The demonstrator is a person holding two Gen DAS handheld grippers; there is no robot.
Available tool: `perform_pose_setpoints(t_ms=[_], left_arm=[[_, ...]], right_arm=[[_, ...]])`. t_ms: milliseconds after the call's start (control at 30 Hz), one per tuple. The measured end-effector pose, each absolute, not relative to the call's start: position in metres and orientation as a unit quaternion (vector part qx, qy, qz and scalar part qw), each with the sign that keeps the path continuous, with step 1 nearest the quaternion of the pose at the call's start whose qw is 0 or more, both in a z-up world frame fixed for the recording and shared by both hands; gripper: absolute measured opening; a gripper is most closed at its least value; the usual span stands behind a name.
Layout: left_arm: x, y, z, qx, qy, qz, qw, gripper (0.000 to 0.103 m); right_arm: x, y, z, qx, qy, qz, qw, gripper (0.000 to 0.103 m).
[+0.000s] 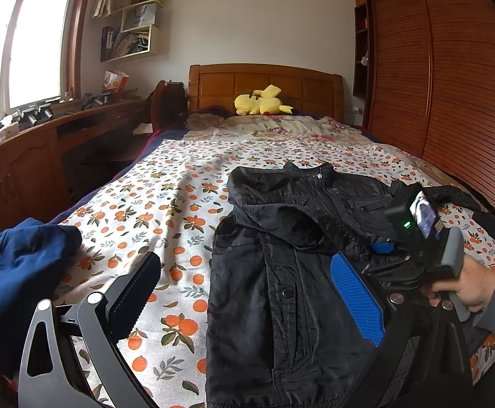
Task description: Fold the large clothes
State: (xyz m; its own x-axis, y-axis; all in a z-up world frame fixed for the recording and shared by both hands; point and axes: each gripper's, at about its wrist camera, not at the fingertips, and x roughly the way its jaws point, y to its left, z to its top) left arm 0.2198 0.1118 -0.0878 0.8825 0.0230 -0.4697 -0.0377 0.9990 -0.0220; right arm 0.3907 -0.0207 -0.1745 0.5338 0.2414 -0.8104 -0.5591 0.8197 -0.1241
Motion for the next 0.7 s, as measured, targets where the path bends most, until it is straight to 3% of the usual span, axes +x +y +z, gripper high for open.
perform_pose_setpoints(t_ms=[33, 133, 433, 700], left_arm=[[0.220, 0.112, -0.088, -0.016, 0.242, 0.015, 0.970, 0.101], [0.219, 0.112, -0.087, -0.016, 0.240, 0.013, 0.971, 0.101], [0.217, 0.113, -0.085, -0.018, 0.237, 0.011, 0.971, 0.101], [0.218, 0.112, -0.086, -0.016, 0.241, 0.012, 0.970, 0.101]], right_arm=[[0.389, -0.027, -0.167, -0.176, 0.422, 0.241, 0.856, 0.014], [0.383, -0.041, -0.146, -0.141, 0.416, 0.258, 0.861, 0.008], [0.332, -0.060, -0.086, -0.075, 0.390, 0.328, 0.857, 0.006], [0.334, -0.081, -0.097, -0.026, 0.418, 0.315, 0.852, 0.006]])
